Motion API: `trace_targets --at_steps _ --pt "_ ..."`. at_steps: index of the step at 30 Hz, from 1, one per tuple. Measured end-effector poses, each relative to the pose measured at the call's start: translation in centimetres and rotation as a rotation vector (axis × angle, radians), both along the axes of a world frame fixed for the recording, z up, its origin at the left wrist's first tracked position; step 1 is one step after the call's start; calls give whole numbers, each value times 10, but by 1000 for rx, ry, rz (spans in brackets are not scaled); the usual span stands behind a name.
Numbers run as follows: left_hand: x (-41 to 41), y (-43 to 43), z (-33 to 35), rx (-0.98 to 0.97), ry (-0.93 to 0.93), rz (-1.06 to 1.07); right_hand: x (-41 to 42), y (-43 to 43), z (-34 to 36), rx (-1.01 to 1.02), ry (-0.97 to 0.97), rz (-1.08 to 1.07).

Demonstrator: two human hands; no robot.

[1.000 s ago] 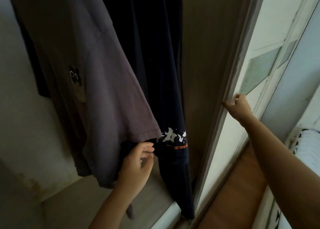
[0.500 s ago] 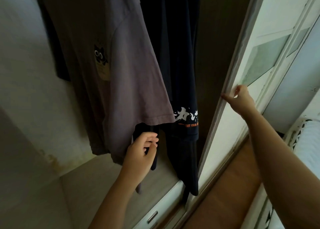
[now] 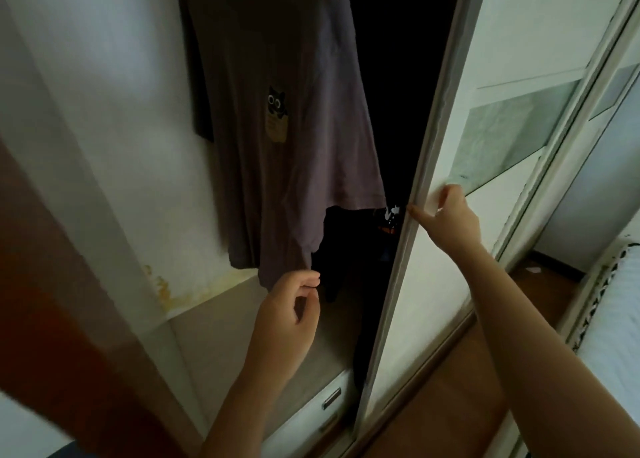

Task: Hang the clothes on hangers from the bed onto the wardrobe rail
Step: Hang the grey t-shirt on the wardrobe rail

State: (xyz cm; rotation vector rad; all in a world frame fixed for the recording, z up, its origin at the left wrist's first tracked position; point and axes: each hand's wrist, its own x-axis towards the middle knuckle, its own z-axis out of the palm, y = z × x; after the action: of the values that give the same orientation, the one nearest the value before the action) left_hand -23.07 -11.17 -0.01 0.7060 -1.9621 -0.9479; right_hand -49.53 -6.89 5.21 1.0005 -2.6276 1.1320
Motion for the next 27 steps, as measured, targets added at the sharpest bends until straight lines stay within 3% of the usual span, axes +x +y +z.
trace_targets --at_steps 5,12,18,23,27 --pt "39 14 0 -134 10 110 59 2 -5 -6 61 41" --pt "92 44 24 -528 -105 320 138 11 -8 -37 110 147" --pt "124 65 52 -882 72 585 196 17 -6 -39 104 273" --pt "142 66 60 -803 95 843 229 22 -5 -31 97 411" --pt "148 59 56 -578 127 815 241 25 -3 -84 26 548"
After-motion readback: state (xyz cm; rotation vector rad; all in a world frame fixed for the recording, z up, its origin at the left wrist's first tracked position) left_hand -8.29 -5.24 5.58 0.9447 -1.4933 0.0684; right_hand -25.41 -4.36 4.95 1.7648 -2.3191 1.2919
